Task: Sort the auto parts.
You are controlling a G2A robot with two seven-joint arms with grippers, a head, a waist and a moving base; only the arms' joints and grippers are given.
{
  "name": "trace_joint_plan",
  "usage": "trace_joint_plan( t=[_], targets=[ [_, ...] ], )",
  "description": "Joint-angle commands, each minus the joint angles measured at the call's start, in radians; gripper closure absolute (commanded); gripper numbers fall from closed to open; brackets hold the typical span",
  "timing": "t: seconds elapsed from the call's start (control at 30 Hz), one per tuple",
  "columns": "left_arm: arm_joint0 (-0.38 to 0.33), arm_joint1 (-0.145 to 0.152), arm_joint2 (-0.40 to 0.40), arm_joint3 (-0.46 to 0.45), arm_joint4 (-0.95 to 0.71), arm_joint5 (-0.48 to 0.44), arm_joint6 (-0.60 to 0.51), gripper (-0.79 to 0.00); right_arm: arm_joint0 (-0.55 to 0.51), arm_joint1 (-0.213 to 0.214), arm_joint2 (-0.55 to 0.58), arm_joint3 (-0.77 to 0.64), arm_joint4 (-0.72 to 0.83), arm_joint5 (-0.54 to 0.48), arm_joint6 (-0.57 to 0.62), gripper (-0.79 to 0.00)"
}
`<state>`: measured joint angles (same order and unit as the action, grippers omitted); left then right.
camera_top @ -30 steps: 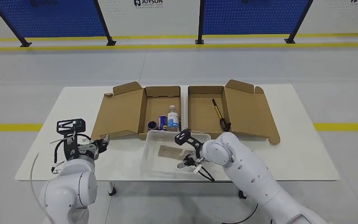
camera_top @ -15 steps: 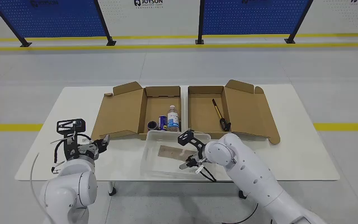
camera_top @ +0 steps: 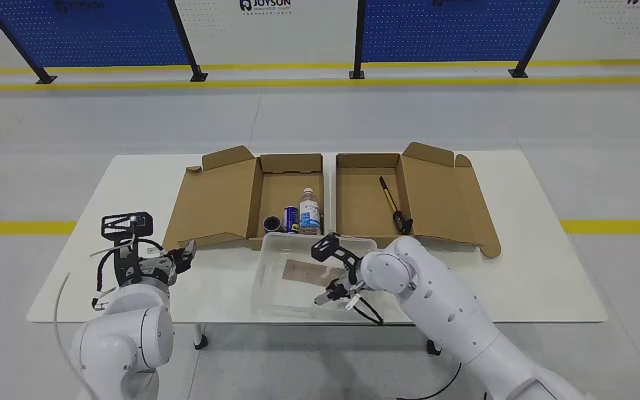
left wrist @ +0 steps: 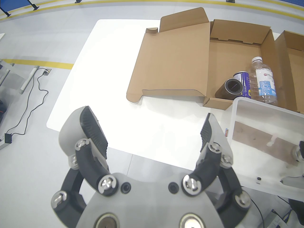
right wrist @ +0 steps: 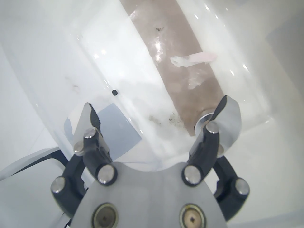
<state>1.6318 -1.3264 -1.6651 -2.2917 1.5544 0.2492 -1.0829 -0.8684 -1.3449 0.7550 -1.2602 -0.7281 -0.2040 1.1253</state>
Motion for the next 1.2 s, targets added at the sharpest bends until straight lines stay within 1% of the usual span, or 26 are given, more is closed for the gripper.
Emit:
trace_joint_plan(
  t=[0.0, 0.23, 0.53, 1.17],
  targets=[
    [0.000, 0.000, 0.000, 0.000, 0.000, 0.000, 0.000, -0.785, 0.004, -0.002, -0.006, 0.004, 0.003, -0.004, -0.001, -0.785],
    [0.000, 0.000, 0.000, 0.000, 0.000, 0.000, 0.000, -0.785, -0.012, 0.006, 0.013, -0.014, -0.013, 0.016, -0.019, -0.785],
    [0.000, 0.000, 0.000, 0.000, 0.000, 0.000, 0.000, -0.785, -0.046, 0.024, 0.051, -0.039, -0.014, 0.025, 0.012, -0.785],
    [0.000, 0.000, 0.000, 0.000, 0.000, 0.000, 0.000, -0.785, -0.024, 0.009, 0.023, 0.008, 0.071, -0.031, -0.029, -0.785]
  ],
)
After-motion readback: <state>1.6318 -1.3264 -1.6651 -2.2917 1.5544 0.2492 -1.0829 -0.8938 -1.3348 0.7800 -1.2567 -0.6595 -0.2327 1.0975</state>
